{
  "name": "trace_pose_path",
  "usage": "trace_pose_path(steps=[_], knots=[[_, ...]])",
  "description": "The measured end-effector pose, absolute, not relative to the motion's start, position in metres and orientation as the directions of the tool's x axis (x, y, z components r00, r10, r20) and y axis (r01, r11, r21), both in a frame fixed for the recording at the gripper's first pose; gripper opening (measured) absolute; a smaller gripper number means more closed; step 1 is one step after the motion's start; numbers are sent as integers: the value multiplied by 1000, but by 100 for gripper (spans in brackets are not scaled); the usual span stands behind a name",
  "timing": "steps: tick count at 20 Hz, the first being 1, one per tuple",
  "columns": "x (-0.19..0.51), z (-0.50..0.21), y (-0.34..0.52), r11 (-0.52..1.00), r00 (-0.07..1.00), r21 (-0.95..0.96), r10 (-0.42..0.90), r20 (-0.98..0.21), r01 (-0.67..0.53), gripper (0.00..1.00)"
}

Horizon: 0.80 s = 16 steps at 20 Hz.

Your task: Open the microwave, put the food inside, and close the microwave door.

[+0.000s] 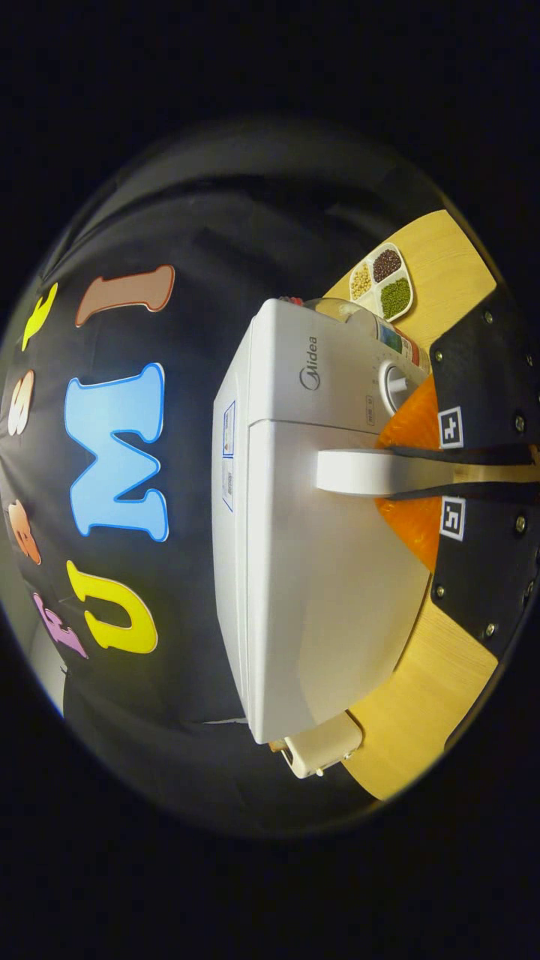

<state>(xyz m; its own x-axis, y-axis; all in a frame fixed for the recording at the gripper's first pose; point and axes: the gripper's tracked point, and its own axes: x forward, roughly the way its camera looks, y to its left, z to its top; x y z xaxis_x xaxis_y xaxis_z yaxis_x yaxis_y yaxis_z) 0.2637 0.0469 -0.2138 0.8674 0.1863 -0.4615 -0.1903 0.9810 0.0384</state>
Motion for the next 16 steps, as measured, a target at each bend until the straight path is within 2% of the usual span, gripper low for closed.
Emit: trace_pose_path(steps=[11, 16], knots=[[260, -212, 47, 981, 851, 36, 181, -492, -188, 9], [215, -208, 52, 970, 848, -38, 189, -495, -238, 9]])
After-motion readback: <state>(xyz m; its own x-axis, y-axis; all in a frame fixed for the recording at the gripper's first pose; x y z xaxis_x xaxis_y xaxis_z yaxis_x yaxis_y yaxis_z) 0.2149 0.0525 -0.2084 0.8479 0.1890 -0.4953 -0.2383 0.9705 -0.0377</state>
